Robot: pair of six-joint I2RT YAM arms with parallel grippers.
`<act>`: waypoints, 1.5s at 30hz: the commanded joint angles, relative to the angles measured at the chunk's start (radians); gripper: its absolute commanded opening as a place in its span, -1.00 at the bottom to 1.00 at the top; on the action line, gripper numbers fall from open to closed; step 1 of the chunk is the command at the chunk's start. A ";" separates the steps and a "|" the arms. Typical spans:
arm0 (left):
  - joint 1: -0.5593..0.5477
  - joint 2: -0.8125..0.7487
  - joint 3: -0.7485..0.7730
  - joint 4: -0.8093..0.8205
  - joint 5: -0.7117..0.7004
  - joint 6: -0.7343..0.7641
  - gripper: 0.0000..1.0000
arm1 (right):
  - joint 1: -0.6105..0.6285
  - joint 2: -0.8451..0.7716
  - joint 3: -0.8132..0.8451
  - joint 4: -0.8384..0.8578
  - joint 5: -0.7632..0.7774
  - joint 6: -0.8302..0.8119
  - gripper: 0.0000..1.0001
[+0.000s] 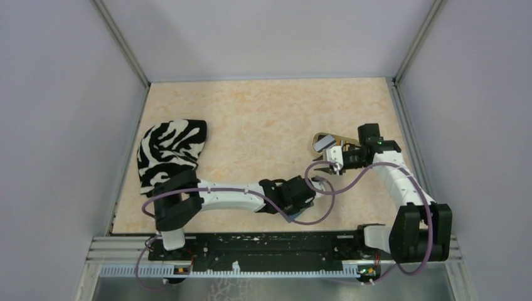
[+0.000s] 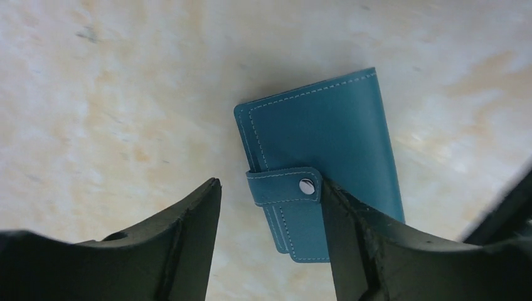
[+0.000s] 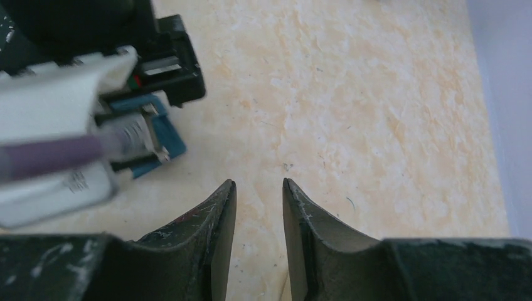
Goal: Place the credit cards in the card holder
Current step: Close the card holder at the center of the board, then move the card holder to the center of the board.
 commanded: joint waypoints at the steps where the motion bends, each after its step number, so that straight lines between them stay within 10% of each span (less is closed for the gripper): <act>1: -0.023 -0.139 -0.109 0.115 0.191 -0.157 0.38 | -0.072 0.010 0.073 -0.060 -0.100 0.061 -0.26; 12: 0.027 -0.513 -0.466 0.441 0.150 -0.406 0.97 | -0.163 0.003 0.180 -0.202 -0.114 0.150 0.04; 18: 0.035 -0.556 -0.475 0.407 0.435 -0.578 0.45 | -0.163 -0.050 0.270 -0.258 -0.102 0.421 0.02; 26: -0.098 -0.299 -0.394 0.289 0.311 -0.723 -0.47 | -0.163 -0.249 0.103 0.221 0.011 1.070 -0.02; 37: -0.074 -0.170 -0.266 0.192 0.123 -0.684 -0.50 | -0.163 -0.276 0.051 0.256 0.018 1.101 -0.07; 45: 0.160 -0.165 -0.241 0.462 0.344 -0.507 -0.44 | -0.163 -0.282 0.060 0.253 0.069 1.103 -0.02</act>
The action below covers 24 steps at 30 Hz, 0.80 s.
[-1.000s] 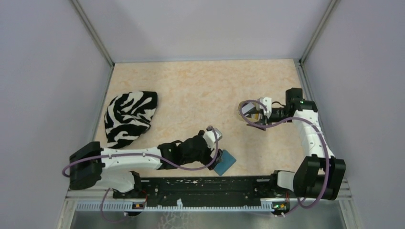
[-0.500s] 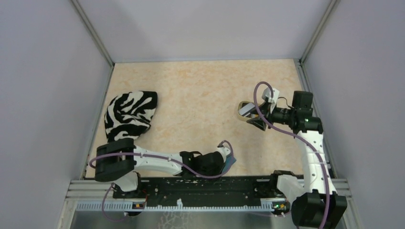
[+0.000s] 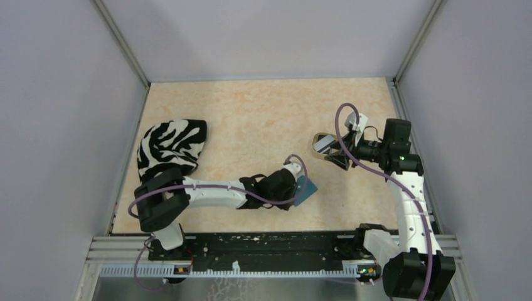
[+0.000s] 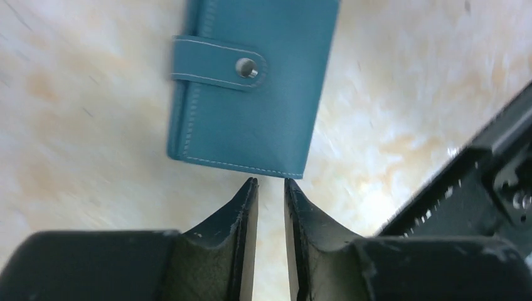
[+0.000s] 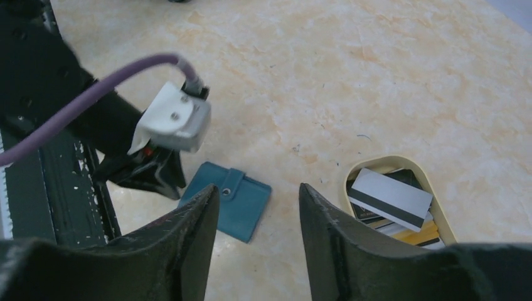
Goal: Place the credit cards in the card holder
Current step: Move the card holder to the center of the board, then reset both arms
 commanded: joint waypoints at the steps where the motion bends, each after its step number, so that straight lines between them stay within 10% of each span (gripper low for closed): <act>1: 0.111 -0.030 0.029 0.215 0.153 0.136 -0.42 | -0.003 -0.012 0.026 0.025 0.050 0.012 0.06; 10: 0.206 -0.573 -0.137 0.209 0.093 0.290 0.97 | -0.005 -0.084 0.192 0.074 0.324 0.201 0.97; 24: 0.296 -0.878 0.066 -0.086 0.044 0.278 0.98 | -0.005 0.002 0.446 0.097 0.043 0.563 0.97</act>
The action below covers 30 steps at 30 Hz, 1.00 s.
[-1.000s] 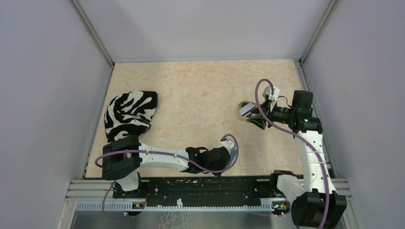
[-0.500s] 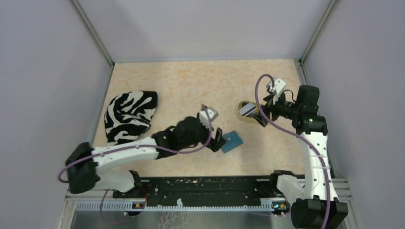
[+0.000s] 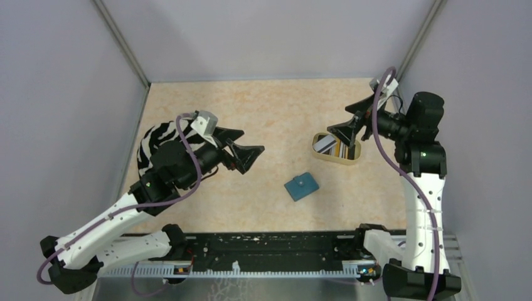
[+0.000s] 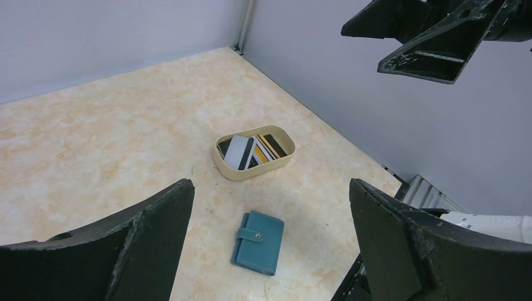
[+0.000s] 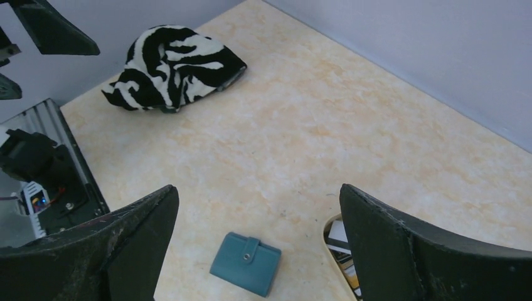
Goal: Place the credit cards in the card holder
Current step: Reset both arms
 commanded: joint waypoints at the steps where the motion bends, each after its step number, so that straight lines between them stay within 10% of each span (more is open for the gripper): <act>1: 0.001 -0.041 0.048 -0.144 -0.036 0.012 0.98 | -0.004 0.007 0.090 0.029 -0.098 0.102 0.97; 12: 0.001 -0.083 0.053 -0.137 0.020 -0.049 0.98 | -0.004 0.047 0.150 0.131 0.024 0.508 0.97; 23: 0.024 -0.086 0.056 -0.138 -0.109 -0.078 0.98 | -0.004 0.085 0.181 0.143 0.062 0.510 0.97; 30: 0.230 -0.008 0.107 -0.130 0.101 -0.089 0.98 | -0.004 0.141 0.245 0.111 0.125 0.468 0.97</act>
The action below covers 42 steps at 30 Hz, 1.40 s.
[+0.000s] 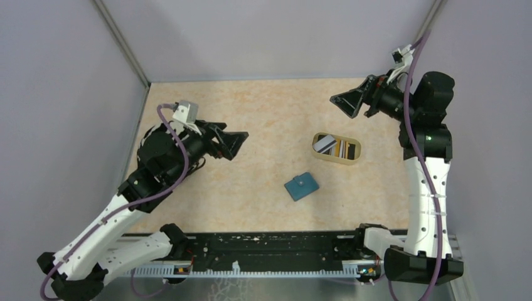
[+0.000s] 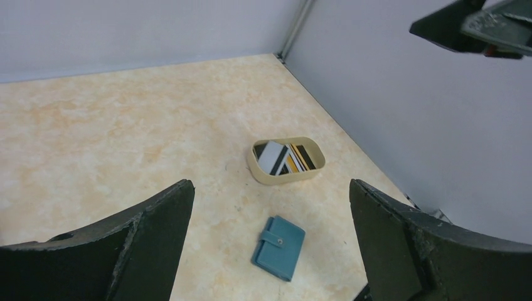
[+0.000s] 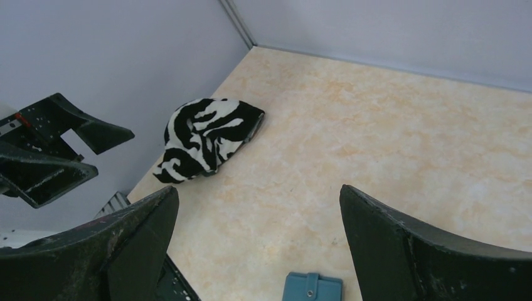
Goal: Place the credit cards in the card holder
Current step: Reset both arms
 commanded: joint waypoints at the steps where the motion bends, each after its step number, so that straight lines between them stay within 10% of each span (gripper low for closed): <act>1: 0.125 0.084 0.069 0.014 0.164 0.008 0.98 | -0.004 0.033 0.074 0.029 0.038 -0.016 0.97; 42: 0.148 -0.001 0.033 -0.065 0.189 0.089 0.98 | -0.006 0.031 0.140 -0.059 0.117 -0.171 0.97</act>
